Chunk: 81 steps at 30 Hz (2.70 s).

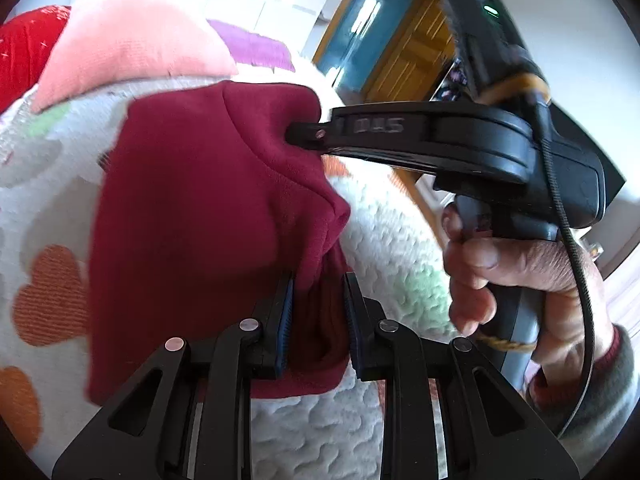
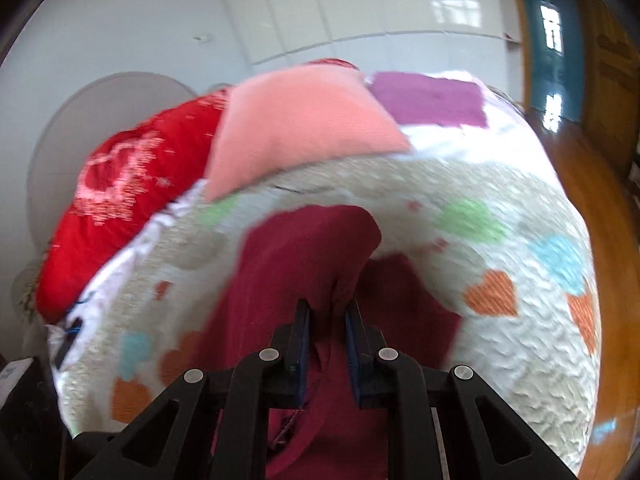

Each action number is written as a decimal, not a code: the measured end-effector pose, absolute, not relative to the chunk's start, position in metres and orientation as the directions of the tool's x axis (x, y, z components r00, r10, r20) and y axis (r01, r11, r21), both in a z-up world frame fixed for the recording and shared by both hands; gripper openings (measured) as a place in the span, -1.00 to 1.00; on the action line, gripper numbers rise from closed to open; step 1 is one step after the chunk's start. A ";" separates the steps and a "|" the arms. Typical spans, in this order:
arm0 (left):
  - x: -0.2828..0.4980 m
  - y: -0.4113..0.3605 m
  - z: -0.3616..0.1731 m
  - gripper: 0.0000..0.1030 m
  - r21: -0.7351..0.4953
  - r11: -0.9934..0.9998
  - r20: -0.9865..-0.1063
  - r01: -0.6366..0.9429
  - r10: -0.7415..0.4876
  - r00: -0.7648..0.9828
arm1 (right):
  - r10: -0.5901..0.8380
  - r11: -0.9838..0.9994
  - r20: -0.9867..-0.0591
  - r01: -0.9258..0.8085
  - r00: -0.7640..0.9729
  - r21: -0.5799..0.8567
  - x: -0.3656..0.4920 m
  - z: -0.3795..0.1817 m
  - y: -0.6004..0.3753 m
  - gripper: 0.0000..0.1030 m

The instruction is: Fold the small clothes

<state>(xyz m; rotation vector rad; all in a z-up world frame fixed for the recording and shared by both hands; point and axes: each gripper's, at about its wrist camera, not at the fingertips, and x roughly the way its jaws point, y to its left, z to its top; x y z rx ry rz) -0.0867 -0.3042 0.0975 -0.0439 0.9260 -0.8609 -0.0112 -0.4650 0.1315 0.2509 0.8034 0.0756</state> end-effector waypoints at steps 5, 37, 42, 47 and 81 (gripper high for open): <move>-0.085 -0.311 0.089 -0.56 -0.374 0.689 -0.733 0.621 -0.630 0.257 | 0.082 0.970 -0.768 0.127 0.635 0.208 -0.001 0.086 -0.485 -0.72; -0.074 -0.239 0.087 0.16 -0.097 0.863 -0.764 0.496 -0.384 0.518 | 0.160 0.962 -0.758 0.071 0.633 0.262 -0.087 0.090 -0.460 -0.16; -0.063 -0.238 0.098 0.16 -0.061 0.875 -0.741 0.480 -0.362 0.566 | 0.107 0.969 -0.665 0.074 0.740 0.238 -0.112 0.130 -0.459 -0.16; -0.043 -0.238 0.096 0.16 -0.060 0.890 -0.741 0.451 -0.343 0.578 | 0.112 0.979 -0.625 0.022 0.772 0.202 -0.100 0.140 -0.443 -0.16; -0.031 -0.243 0.084 0.34 -0.080 0.904 -0.746 0.419 -0.333 0.576 | 0.100 0.949 -0.735 0.158 0.671 0.274 -0.077 0.064 -0.451 -0.25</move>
